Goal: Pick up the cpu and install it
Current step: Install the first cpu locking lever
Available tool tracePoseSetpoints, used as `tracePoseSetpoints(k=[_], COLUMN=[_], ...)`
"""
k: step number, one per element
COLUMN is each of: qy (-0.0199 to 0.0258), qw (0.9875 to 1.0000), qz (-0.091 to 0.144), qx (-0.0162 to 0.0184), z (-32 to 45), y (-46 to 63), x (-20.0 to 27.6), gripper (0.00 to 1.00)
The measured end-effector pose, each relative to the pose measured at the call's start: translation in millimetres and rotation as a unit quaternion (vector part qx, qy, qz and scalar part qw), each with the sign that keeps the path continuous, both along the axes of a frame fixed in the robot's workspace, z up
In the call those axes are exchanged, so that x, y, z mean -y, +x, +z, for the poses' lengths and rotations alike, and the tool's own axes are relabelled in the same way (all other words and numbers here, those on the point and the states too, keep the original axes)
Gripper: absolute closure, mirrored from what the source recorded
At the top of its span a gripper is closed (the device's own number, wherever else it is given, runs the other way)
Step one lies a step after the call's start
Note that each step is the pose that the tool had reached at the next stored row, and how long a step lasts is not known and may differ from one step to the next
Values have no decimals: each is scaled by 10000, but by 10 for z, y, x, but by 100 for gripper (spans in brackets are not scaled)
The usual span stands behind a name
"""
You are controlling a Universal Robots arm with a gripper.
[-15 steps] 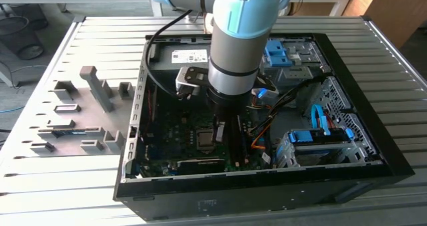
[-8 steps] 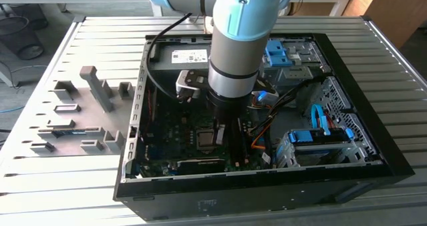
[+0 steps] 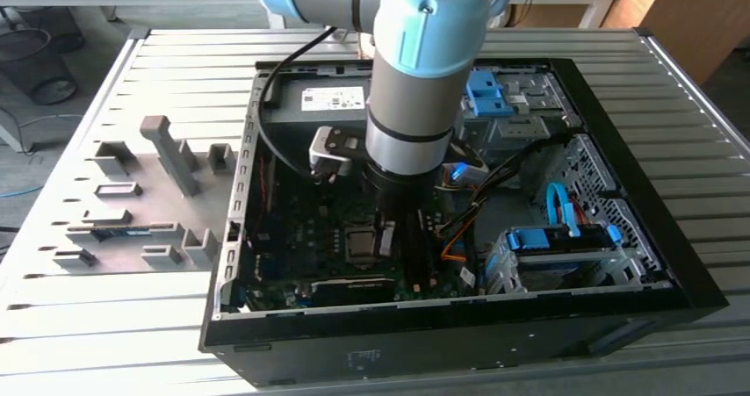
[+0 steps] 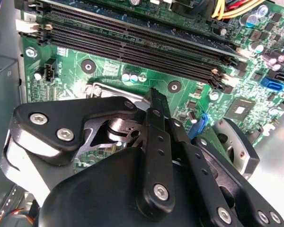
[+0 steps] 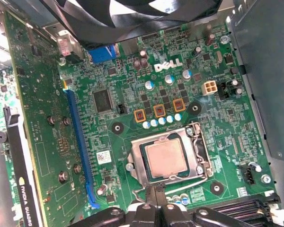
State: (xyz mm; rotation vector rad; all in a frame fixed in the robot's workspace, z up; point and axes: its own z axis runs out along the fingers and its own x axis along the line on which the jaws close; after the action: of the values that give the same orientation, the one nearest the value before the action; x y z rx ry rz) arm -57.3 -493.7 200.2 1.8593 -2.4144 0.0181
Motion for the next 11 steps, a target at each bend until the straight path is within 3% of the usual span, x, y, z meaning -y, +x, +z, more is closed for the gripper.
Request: tracePoseSetpoints(k=[11], qy=[-3], qw=[10000], qz=[0], qx=[0], z=[-62], y=[26], x=[6], gripper=[90])
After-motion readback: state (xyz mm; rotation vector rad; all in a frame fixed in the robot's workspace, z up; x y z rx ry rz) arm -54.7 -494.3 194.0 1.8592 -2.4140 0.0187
